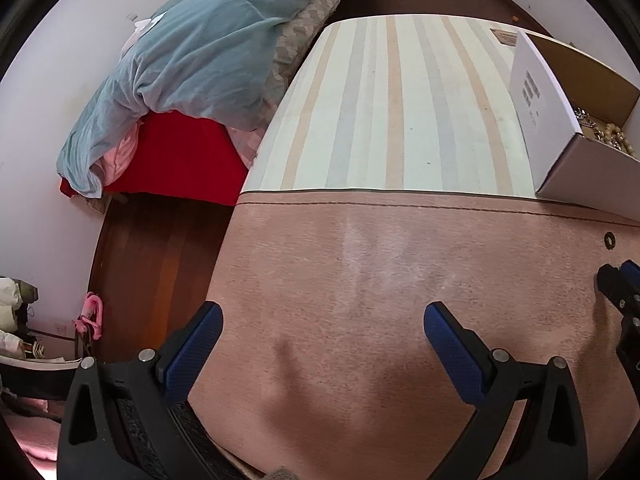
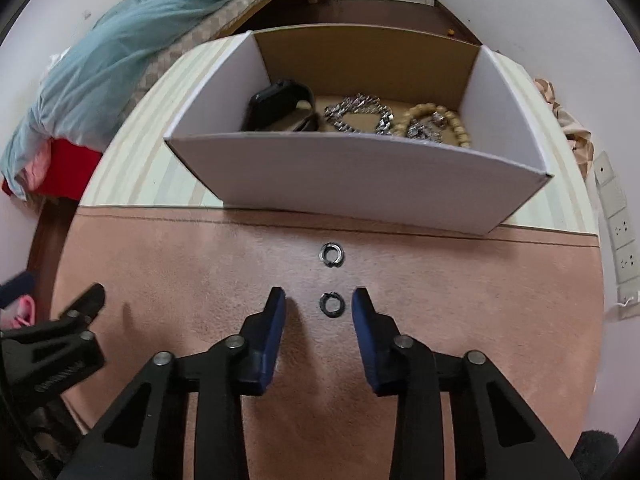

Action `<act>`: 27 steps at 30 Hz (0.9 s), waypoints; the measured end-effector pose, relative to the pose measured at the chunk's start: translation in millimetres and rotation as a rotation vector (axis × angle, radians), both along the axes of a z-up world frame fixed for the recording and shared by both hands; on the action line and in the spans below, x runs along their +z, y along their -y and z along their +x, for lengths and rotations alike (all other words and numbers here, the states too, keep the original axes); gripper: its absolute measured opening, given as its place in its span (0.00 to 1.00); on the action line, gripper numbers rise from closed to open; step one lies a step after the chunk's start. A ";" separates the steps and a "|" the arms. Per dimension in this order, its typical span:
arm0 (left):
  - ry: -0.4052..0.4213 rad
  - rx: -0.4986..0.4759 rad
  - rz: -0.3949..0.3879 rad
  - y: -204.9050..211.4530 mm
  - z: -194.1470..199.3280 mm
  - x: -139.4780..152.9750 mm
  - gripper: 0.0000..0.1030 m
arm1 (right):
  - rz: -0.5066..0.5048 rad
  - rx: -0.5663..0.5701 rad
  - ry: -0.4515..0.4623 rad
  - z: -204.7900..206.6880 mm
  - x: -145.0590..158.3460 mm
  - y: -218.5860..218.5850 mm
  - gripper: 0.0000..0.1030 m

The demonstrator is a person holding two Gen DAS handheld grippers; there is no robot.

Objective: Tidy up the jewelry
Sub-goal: 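Grasp a small black ring with the right tool while the left tool grasps the other ring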

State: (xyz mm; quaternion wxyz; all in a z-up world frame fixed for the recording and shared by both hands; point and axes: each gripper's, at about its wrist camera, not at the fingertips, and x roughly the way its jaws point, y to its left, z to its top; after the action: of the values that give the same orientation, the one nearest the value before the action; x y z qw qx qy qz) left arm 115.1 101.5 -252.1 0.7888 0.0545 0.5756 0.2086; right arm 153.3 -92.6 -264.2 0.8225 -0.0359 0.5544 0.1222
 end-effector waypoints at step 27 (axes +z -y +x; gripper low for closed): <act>0.039 -0.351 -0.307 156.0 55.3 -9.0 0.34 | 0.072 -0.338 0.058 11.5 23.8 152.9 0.13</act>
State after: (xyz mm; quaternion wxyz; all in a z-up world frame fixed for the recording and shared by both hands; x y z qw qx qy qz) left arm 170.4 -54.5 -261.1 0.8229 0.0292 0.5670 -0.0207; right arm 164.8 -245.5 -240.4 0.8477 0.0837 0.5238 0.0010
